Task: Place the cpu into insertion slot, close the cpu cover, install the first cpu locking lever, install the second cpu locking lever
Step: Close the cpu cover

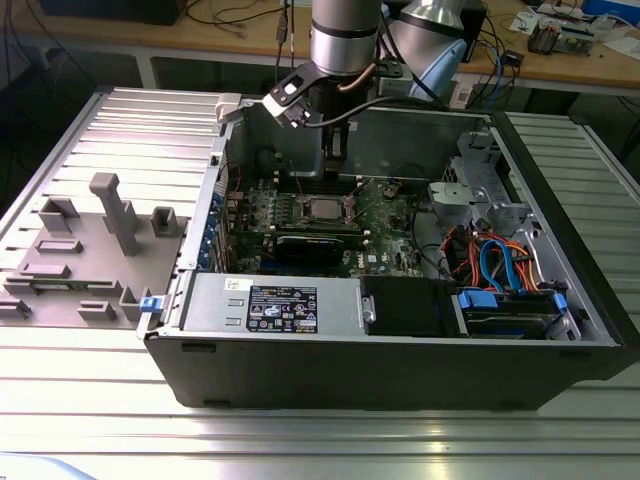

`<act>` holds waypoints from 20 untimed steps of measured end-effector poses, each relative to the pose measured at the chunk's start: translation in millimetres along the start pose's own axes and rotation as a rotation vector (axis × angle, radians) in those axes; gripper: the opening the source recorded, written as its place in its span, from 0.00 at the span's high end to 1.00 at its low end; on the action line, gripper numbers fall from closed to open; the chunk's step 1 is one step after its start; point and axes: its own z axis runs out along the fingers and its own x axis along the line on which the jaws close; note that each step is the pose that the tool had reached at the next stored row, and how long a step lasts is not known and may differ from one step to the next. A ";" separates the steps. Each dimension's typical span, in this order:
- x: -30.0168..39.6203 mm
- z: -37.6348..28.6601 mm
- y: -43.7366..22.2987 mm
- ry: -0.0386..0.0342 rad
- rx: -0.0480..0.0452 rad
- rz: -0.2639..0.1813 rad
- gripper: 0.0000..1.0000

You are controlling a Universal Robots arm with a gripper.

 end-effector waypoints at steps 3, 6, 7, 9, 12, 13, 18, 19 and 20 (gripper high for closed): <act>0.0 -2.6 0.1 0.0001 -0.0001 0.000 0.89; 0.0 -2.7 0.1 0.0002 0.0000 0.000 0.89; 0.0 -2.8 0.1 0.0002 0.0000 0.000 0.89; -0.1 -2.8 0.7 0.0001 0.0010 0.000 0.89; 0.0 -2.7 3.6 0.0002 0.0057 0.000 0.89; 0.0 -2.7 4.5 0.0001 0.0071 0.000 0.89; 0.0 -2.7 6.0 0.0001 0.0086 0.000 0.89; 0.0 -2.6 6.2 0.0001 0.0086 0.000 0.89; 0.0 -2.6 6.4 0.0002 0.0086 0.000 0.89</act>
